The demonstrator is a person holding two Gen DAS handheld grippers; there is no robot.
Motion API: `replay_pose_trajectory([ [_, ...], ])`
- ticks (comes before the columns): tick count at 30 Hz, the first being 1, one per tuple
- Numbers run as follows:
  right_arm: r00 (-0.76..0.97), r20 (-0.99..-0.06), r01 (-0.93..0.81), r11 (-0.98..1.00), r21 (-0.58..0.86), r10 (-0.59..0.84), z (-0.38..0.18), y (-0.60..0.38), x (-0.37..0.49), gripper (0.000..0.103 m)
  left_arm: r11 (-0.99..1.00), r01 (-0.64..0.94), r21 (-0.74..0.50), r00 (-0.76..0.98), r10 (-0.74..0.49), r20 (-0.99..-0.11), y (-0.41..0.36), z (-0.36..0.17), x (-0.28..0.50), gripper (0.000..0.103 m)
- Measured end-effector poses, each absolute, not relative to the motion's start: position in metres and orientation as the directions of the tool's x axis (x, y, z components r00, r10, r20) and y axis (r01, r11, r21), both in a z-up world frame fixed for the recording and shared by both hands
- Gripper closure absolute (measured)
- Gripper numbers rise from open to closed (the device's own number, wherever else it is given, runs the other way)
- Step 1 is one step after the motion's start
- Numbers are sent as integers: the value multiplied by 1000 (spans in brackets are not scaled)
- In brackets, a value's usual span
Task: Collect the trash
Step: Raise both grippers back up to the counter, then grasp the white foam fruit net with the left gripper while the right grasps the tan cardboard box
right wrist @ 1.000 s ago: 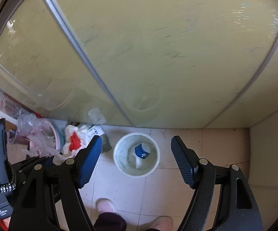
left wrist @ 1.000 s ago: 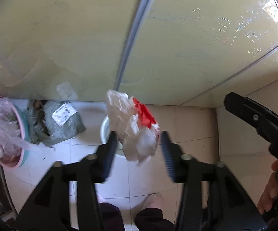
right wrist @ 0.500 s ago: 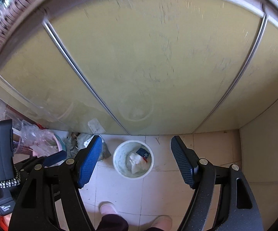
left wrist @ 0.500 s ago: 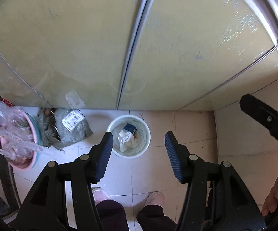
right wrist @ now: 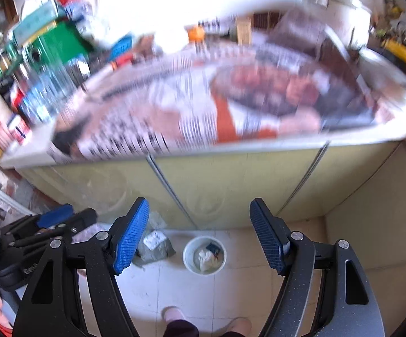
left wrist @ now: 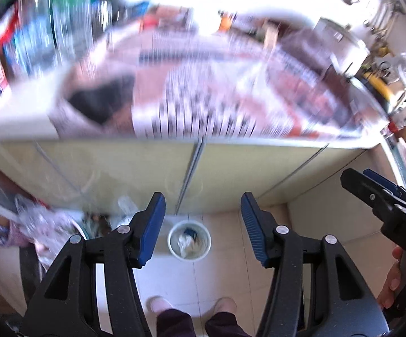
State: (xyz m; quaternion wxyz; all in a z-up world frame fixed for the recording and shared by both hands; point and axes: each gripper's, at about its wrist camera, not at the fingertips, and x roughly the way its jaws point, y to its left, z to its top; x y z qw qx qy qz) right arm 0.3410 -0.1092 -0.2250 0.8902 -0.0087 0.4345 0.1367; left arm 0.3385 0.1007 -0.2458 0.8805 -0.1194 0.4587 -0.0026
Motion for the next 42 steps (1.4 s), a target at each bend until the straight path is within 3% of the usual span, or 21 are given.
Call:
replay_pose_trajectory([
  [7, 692, -697, -180, 980, 84, 187, -144, -105, 318, 28, 982, -31, -188, 682, -117, -722, 119, -159, 328, 46],
  [13, 763, -632, -131, 990, 54, 135, -111, -100, 309, 24, 984, 8, -179, 752, -124, -648, 129, -108, 319, 35],
  [20, 816, -565, -111, 992, 53, 121, -89, -108, 316, 9, 989, 9, -148, 785, -99, -611, 131, -85, 337, 17],
  [24, 838, -532, -106, 993, 59, 121, -87, -122, 345, 8, 992, -9, -129, 792, -71, -606, 125, -84, 366, 16],
  [32, 811, -566, -139, 988, 61, 149, -87, -155, 450, 8, 982, -108, -154, 775, -14, -632, 111, -91, 475, 16],
  [42, 677, -697, -272, 960, 61, 236, -127, -165, 622, 8, 941, -298, -163, 691, 94, -717, 109, -129, 618, 16],
])
